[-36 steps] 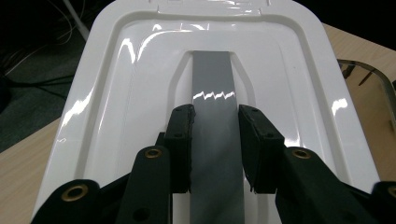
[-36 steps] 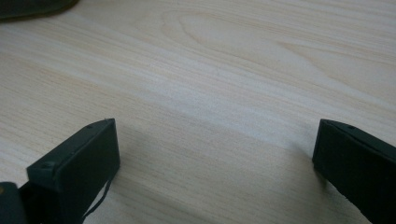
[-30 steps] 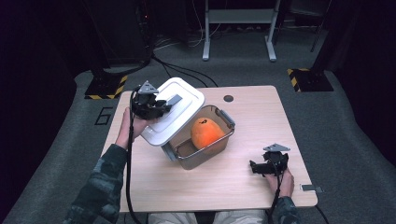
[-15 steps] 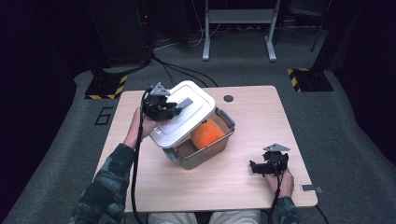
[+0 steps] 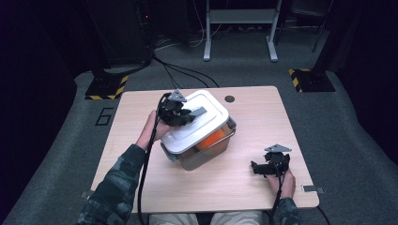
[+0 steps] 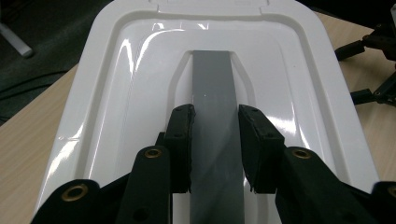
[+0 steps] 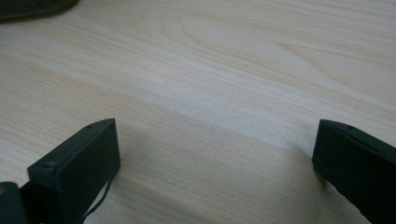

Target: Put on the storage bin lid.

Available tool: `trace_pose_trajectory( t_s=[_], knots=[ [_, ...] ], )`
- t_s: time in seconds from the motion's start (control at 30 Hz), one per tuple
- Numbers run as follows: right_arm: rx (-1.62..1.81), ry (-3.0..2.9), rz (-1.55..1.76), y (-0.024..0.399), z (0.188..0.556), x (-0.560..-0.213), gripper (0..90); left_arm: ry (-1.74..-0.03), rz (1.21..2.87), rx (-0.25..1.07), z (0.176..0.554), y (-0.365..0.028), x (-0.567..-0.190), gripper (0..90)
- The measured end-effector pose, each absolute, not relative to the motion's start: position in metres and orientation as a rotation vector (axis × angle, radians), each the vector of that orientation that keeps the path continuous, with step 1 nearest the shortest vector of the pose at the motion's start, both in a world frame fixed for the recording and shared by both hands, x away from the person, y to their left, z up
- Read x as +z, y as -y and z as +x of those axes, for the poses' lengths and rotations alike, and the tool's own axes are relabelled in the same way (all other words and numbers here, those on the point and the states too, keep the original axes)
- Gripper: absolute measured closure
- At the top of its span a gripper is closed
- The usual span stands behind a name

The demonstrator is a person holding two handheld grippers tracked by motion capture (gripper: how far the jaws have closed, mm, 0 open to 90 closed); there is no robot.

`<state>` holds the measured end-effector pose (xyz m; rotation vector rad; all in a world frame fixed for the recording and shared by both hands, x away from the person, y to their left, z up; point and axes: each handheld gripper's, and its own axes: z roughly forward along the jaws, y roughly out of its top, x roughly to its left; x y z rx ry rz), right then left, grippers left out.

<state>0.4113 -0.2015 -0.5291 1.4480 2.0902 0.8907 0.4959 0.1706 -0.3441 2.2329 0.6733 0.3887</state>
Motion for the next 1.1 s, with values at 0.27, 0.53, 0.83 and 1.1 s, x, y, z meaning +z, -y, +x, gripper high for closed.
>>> trace_pose_trajectory(
  t_s=[0.27,0.53,0.83,1.1],
  knots=[
    [0.887,-2.087,1.449,0.202,0.411,-0.529,0.0,-0.643,2.279,0.34,0.496,-0.158,-0.357,66.2],
    [0.887,-2.095,1.442,0.202,0.411,-0.529,0.0,-0.624,2.304,0.311,0.498,-0.148,-0.363,66.2],
    [0.885,-2.094,1.442,0.202,0.411,-0.529,0.1,-0.624,2.327,0.29,0.502,-0.146,-0.373,66.2],
    [0.886,-2.094,1.442,0.202,0.411,-0.529,0.1,-0.628,2.332,0.271,0.502,-0.143,-0.376,66.2]
  ],
)
